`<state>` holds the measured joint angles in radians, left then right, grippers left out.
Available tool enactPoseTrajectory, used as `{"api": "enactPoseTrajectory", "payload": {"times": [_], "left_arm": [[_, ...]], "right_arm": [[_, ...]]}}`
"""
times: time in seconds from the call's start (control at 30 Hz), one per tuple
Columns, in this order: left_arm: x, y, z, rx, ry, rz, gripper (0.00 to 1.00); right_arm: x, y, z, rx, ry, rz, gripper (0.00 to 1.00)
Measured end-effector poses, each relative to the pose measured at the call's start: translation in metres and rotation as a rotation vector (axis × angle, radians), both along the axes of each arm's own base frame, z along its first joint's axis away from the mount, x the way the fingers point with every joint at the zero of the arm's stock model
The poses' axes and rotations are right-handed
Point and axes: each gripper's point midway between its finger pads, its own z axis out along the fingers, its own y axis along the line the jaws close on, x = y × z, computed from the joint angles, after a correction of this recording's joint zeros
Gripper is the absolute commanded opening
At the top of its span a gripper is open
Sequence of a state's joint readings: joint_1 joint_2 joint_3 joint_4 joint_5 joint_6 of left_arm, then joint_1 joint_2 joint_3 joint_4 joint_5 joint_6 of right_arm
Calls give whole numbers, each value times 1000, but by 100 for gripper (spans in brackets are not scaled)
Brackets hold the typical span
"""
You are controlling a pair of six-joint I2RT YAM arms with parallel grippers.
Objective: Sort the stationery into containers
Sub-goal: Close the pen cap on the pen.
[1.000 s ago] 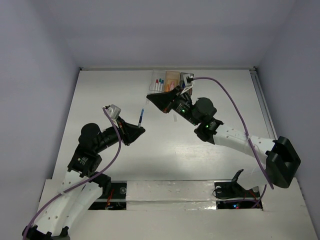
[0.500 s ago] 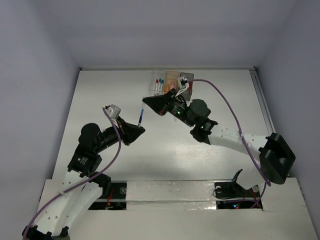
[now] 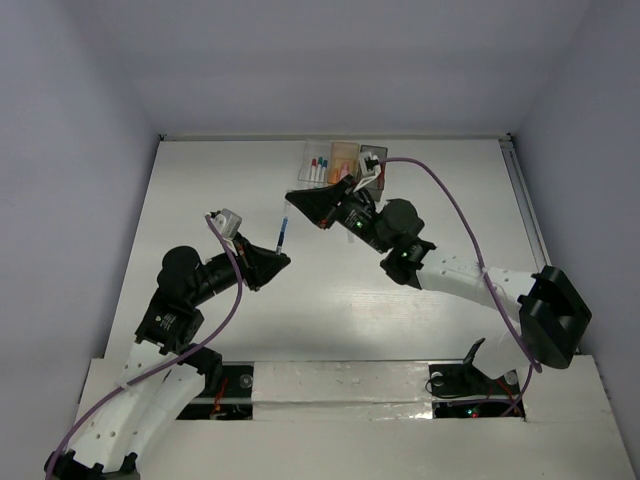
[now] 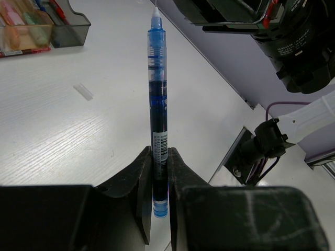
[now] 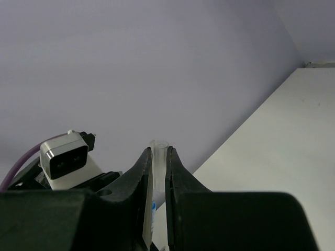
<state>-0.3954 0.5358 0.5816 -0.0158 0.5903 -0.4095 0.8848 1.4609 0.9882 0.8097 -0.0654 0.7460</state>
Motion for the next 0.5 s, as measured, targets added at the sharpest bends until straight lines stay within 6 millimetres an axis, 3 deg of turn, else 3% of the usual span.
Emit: {"api": "enactPoseTrajectory", "payload": {"times": [0.5], "left_arm": [[2, 0, -3, 5, 10, 2, 0]], "right_arm": [[-3, -4, 5, 23, 2, 1, 0]]}}
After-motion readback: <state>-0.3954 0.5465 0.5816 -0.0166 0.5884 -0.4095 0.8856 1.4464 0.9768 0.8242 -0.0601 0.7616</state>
